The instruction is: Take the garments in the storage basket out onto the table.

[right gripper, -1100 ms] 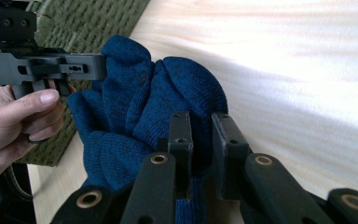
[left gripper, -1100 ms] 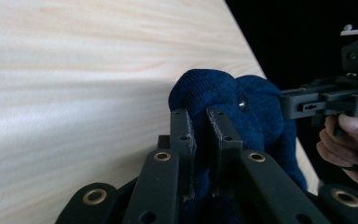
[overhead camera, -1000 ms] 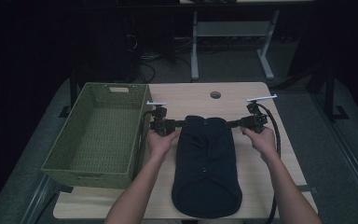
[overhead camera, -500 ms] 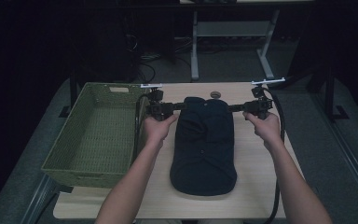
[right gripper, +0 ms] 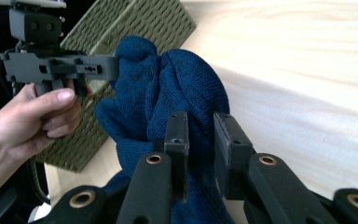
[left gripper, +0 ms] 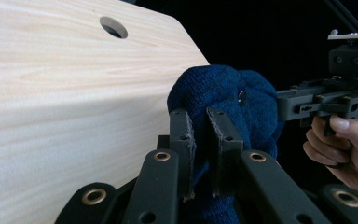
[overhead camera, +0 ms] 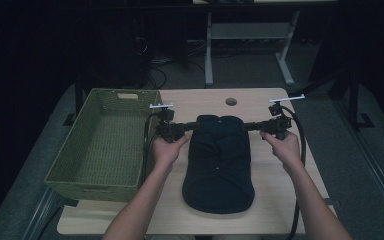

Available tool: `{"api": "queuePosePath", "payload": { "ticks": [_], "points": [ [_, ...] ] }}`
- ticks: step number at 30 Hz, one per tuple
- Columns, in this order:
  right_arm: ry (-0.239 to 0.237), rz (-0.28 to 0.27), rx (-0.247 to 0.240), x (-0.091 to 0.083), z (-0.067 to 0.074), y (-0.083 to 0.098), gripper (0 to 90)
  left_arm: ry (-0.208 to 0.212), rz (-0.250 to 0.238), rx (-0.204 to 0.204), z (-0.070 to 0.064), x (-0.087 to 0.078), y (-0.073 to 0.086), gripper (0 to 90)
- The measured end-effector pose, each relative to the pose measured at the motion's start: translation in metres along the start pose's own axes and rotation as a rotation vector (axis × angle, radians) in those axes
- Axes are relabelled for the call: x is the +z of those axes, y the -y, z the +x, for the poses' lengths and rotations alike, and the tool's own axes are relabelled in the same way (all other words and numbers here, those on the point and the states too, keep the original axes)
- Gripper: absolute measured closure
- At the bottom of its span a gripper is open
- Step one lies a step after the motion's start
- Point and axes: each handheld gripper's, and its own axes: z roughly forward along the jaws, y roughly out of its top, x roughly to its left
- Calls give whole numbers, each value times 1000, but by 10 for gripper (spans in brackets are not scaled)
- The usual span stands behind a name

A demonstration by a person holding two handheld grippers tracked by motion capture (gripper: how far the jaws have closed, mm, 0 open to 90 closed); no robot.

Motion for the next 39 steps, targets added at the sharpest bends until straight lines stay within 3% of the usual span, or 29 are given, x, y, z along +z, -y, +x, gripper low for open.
{"api": "queuePosePath", "payload": {
  "ticks": [12,15,20,26,33,39],
  "points": [
    [-16,6,-48,-5,14,31,752,38,-2,40,-8,-15,30,817],
    [-23,3,-64,-7,19,42,749,39,-1,79,-14,-22,42,815],
    [-41,-6,-69,-8,24,56,749,43,8,96,-16,-27,54,814],
    [-65,12,-82,-9,29,75,749,65,36,111,-21,-34,68,814],
    [-107,42,-74,-12,33,96,747,103,80,96,-24,-43,86,811],
    [-125,74,-66,-11,34,110,747,96,131,116,-29,-46,94,806]
  ]
}}
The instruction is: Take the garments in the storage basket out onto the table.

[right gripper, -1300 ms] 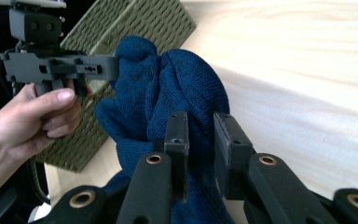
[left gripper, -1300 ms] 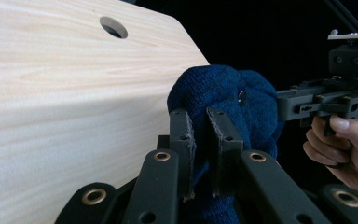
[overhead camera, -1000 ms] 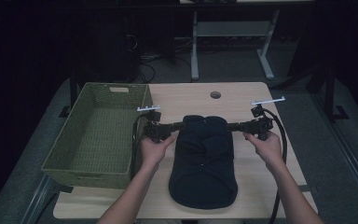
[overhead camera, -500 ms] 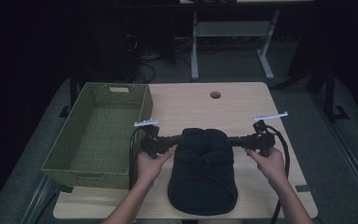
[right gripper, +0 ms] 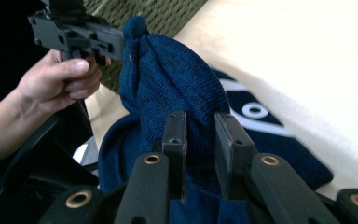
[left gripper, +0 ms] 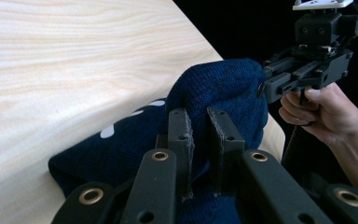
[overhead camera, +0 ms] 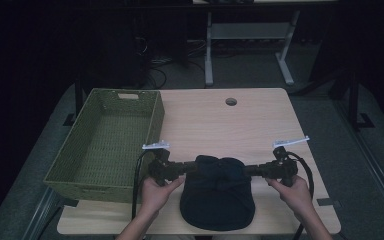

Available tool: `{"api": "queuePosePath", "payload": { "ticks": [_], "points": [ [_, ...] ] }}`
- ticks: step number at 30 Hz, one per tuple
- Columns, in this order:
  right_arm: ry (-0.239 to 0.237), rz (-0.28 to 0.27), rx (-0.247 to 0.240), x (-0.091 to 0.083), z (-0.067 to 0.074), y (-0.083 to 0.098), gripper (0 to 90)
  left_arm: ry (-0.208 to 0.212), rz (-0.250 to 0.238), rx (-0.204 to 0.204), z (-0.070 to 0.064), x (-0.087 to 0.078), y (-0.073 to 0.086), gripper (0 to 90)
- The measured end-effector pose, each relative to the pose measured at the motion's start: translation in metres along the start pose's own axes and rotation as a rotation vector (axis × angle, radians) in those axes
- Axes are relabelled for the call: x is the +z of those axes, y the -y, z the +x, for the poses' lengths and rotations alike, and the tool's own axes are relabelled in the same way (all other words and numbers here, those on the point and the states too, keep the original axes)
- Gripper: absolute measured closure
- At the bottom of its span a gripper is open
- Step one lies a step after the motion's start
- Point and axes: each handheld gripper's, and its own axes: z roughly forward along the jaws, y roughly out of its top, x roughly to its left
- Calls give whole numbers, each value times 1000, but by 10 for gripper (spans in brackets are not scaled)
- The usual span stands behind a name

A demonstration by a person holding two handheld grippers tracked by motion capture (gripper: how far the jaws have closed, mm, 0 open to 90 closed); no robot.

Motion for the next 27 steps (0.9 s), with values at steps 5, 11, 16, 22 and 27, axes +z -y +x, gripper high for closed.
{"api": "queuePosePath", "payload": {
  "ticks": [5,11,16,22,27],
  "points": [
    [5,25,11,-2,1,9,748,-10,24,5,-4,6,4,802],
    [5,19,26,-8,-7,12,748,-13,24,0,-7,15,5,800],
    [5,30,14,-12,-4,14,747,-19,19,0,-10,16,9,799],
    [-15,22,-10,-14,3,21,741,-33,22,2,-20,11,18,793],
    [-28,36,-8,-12,6,29,731,-40,27,1,-24,7,28,787]
  ]
}}
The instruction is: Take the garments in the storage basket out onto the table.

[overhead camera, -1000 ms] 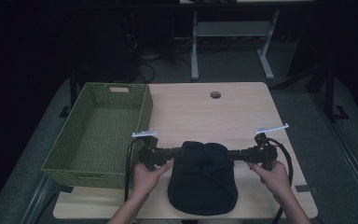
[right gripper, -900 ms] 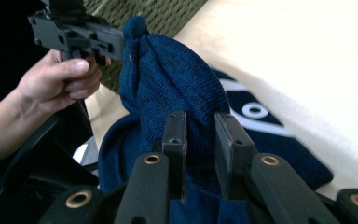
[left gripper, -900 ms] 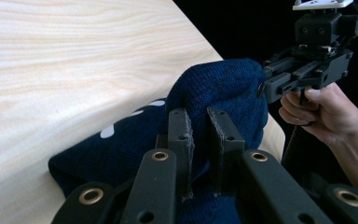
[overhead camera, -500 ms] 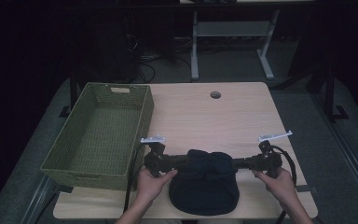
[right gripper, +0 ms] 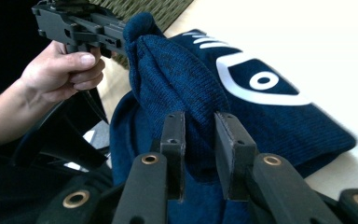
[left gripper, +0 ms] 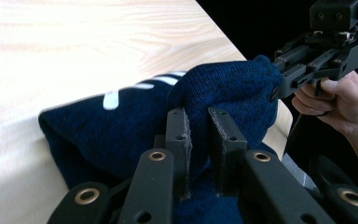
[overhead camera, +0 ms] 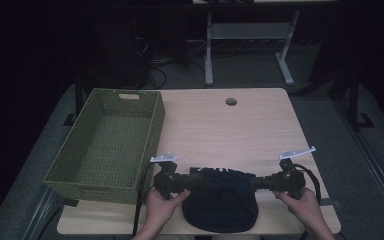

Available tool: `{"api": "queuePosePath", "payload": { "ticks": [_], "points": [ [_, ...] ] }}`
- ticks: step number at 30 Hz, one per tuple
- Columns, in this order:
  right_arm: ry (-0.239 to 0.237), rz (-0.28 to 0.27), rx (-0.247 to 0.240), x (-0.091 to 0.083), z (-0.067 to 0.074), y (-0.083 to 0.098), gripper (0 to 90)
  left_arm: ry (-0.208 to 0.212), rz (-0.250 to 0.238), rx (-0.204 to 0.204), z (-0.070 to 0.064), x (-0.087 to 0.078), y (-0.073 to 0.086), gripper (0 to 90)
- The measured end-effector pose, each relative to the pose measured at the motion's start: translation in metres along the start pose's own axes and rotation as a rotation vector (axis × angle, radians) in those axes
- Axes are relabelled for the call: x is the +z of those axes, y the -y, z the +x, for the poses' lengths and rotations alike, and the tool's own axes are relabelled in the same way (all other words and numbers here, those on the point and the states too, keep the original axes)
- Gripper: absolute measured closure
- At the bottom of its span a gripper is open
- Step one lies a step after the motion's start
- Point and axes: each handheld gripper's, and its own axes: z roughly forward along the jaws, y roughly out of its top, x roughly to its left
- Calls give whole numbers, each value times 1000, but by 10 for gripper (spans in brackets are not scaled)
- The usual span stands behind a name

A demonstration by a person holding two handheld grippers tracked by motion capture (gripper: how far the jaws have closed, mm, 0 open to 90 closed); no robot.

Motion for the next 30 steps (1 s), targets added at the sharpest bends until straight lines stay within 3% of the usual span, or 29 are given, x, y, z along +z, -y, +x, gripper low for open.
{"api": "queuePosePath", "payload": {
  "ticks": [5,13,24,30],
  "points": [
    [-15,33,-4,2,6,8,688,2,16,1,-3,-7,13,781],
    [-11,41,-26,0,17,5,637,6,39,11,-8,-15,18,763],
    [-23,-12,-27,3,21,-15,678,16,48,12,-13,-23,25,746],
    [-22,41,-16,19,17,-16,723,22,53,13,-14,-26,27,737]
  ]
}}
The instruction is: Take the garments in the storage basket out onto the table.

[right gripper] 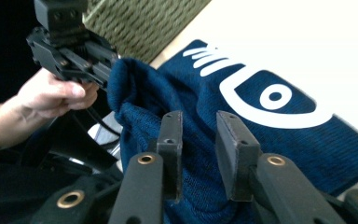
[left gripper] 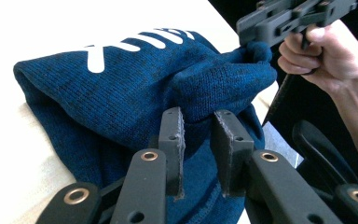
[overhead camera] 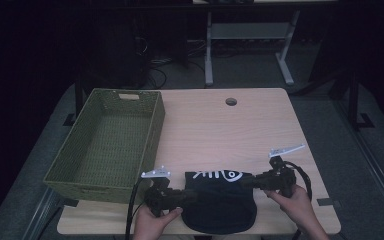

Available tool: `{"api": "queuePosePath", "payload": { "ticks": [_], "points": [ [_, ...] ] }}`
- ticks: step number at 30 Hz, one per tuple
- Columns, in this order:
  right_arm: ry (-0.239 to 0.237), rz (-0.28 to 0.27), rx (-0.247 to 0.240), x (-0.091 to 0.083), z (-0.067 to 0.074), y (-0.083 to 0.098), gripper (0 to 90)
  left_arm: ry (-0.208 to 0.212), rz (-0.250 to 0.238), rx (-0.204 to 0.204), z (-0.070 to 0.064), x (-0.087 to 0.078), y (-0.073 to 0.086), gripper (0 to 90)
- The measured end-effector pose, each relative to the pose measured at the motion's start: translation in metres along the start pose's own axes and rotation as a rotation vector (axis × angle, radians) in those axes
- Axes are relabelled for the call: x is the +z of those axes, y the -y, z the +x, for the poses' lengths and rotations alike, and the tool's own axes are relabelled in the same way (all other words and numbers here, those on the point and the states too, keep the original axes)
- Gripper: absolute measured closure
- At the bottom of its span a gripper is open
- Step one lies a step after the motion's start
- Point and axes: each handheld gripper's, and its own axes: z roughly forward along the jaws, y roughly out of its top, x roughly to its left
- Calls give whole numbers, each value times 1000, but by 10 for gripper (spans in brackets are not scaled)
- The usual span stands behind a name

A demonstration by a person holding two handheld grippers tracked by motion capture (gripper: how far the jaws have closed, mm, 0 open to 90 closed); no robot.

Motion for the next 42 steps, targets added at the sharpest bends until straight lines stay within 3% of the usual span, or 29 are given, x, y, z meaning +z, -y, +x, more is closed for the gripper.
{"api": "queuePosePath", "payload": {
  "ticks": [7,16,19,21,24,27,30,32,33,37,42],
  "points": [
    [11,79,17,13,-3,10,746,17,5,7,-4,-5,3,728],
    [8,108,44,19,-7,19,746,34,-5,9,-9,-13,3,725],
    [6,128,29,22,-5,19,746,34,-5,14,-11,-14,0,724],
    [-29,159,18,25,-1,19,746,34,-5,16,-10,-13,-2,721],
    [-46,157,4,24,2,19,745,32,-8,13,-10,-11,-4,722],
    [-44,95,11,18,4,16,736,18,11,11,-6,-3,-6,722],
    [-32,74,18,17,3,16,739,14,26,5,-3,3,-5,724],
    [-36,82,25,18,0,18,748,7,47,0,-2,8,-3,724],
    [-22,118,32,23,-1,21,748,-3,82,-1,2,13,-1,724],
    [-12,175,50,32,-8,27,753,-25,121,-27,8,24,5,725],
    [-5,168,65,32,-16,26,755,-46,136,-8,8,33,6,748]
  ]
}}
